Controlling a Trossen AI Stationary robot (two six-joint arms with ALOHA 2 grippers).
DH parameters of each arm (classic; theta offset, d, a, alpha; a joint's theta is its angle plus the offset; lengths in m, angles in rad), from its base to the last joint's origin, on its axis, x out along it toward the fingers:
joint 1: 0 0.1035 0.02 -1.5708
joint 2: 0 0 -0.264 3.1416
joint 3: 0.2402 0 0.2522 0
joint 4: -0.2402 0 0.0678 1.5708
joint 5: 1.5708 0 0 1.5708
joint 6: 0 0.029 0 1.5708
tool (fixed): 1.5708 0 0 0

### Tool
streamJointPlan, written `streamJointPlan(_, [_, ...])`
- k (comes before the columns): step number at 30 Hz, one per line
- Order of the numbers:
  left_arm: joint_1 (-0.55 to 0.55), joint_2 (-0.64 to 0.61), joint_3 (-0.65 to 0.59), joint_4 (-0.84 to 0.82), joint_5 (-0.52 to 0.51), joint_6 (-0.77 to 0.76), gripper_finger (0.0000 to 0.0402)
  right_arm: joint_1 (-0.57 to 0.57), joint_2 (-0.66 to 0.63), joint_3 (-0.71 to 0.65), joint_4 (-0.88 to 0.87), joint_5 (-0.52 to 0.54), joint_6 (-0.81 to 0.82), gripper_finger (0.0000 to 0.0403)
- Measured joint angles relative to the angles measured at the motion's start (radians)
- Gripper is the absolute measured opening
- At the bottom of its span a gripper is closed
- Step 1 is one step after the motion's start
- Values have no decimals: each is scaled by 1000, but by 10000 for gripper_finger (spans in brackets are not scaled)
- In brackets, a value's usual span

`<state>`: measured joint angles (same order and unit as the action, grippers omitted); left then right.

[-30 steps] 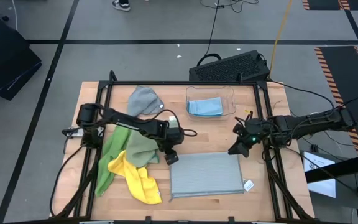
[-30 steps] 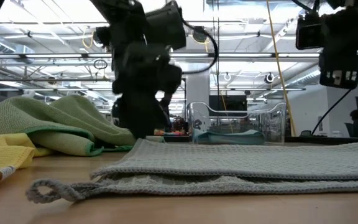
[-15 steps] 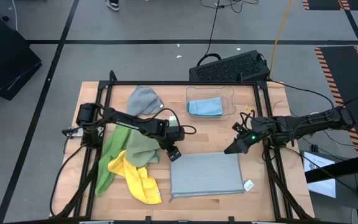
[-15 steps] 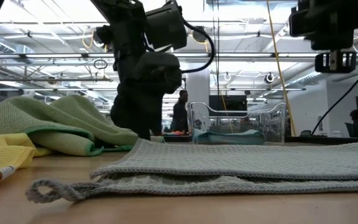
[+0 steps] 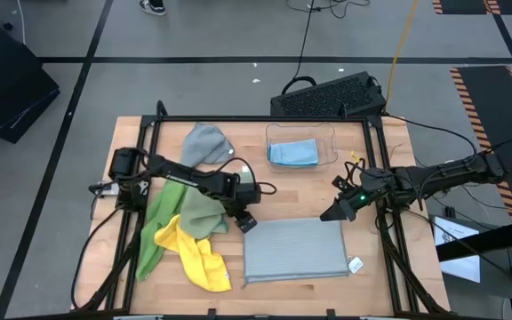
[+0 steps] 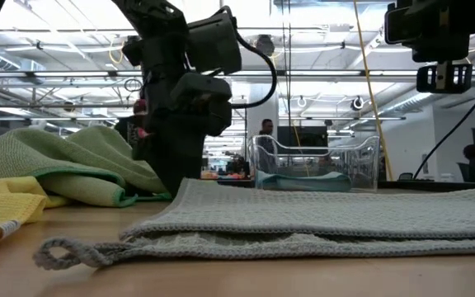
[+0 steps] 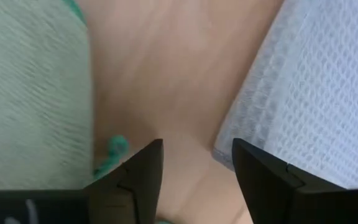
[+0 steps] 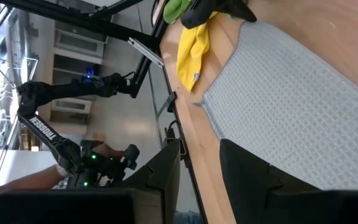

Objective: Fold microfiber towels
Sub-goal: Fold the light gray towel

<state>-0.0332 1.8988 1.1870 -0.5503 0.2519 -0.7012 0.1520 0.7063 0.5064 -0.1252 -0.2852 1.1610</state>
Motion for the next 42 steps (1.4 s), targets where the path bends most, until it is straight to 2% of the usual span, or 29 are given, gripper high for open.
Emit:
streamJointPlan(6, [-29, 0, 0, 15, 20, -9, 148, -12, 0, 0, -9, 0, -25, 105])
streamJointPlan(14, [-22, 0, 0, 17, -46, -72, 105, -39, 0, 0, -9, -6, -29, 105])
streamJointPlan(19, [-13, -23, 1, 32, 59, -101, 69, -40, 0, 0, -8, -8, -22, 105])
streamJointPlan(22, [-24, -34, 2, 29, 88, -142, 61, -39, 0, 0, -7, -8, -21, 105])
streamJointPlan(26, [-39, -35, 2, 31, 62, -200, 86, -39, 0, 0, -7, -7, -21, 105])
streamJointPlan(28, [-47, -35, 2, 39, 43, -215, 116, -39, 0, 0, -6, -7, -21, 105])
streamJointPlan(33, [-76, -35, 2, 29, -96, -260, 196, -39, 0, 0, -6, -7, -20, 105])
streamJointPlan(35, [-85, -35, 2, 32, -99, -256, 215, -39, 0, 0, -6, -6, -20, 105])
streamJointPlan(38, [-94, -23, 2, 31, -98, -227, 221, -39, 0, 0, -6, -6, -20, 105])
streamJointPlan(42, [-95, -20, 1, 37, -88, -198, 200, -39, 0, 0, -6, -6, -21, 105])
